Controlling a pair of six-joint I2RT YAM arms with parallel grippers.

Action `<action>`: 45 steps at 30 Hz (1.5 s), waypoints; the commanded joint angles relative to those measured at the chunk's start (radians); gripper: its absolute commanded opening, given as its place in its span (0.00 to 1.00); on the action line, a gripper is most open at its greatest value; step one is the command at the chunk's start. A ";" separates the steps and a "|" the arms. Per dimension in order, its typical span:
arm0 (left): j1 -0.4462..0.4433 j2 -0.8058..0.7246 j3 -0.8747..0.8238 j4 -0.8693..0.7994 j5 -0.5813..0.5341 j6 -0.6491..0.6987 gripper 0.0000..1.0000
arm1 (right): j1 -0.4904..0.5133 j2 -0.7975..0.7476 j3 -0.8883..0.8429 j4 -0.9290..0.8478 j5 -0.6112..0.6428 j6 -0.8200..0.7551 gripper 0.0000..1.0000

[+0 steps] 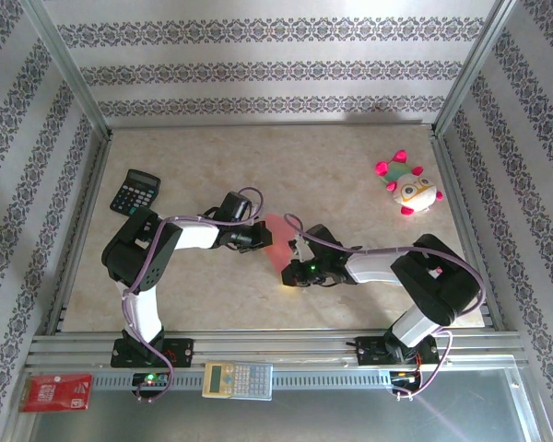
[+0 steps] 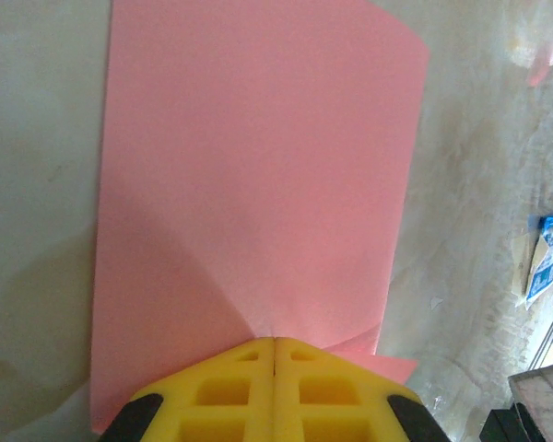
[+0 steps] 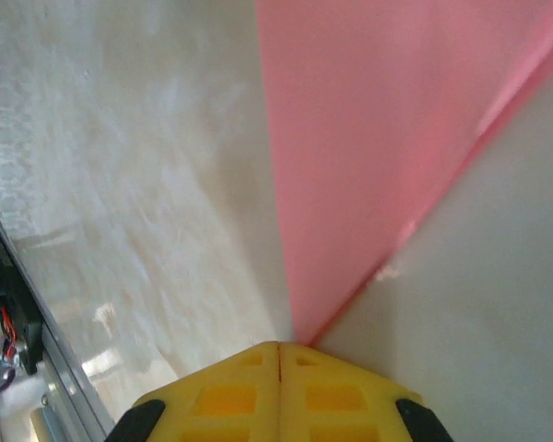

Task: Fold a paper plane with a square sheet of paper (pick it up from the middle)
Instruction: Third fold the triangle at the center of the table.

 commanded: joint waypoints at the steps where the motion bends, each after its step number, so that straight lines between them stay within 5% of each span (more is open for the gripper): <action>1: 0.010 0.029 -0.067 -0.130 -0.132 0.022 0.00 | -0.031 -0.068 -0.019 -0.146 -0.055 -0.015 0.00; 5: -0.004 -0.063 -0.120 -0.093 -0.103 -0.029 0.00 | -0.106 -0.156 -0.001 -0.146 -0.056 -0.022 0.01; 9: -0.003 -0.166 -0.143 -0.037 -0.074 -0.081 0.16 | -0.094 -0.188 0.048 -0.149 0.043 -0.041 0.03; 18: 0.112 -0.389 -0.236 -0.102 -0.134 -0.038 0.44 | 0.033 0.033 0.259 -0.099 0.135 -0.020 0.09; 32: 0.131 -0.237 -0.157 -0.113 0.095 0.077 0.50 | -0.035 0.180 0.270 -0.127 0.159 -0.068 0.03; 45: 0.117 -0.151 -0.108 -0.114 0.108 0.063 0.52 | -0.047 0.205 0.264 -0.126 0.156 -0.085 0.00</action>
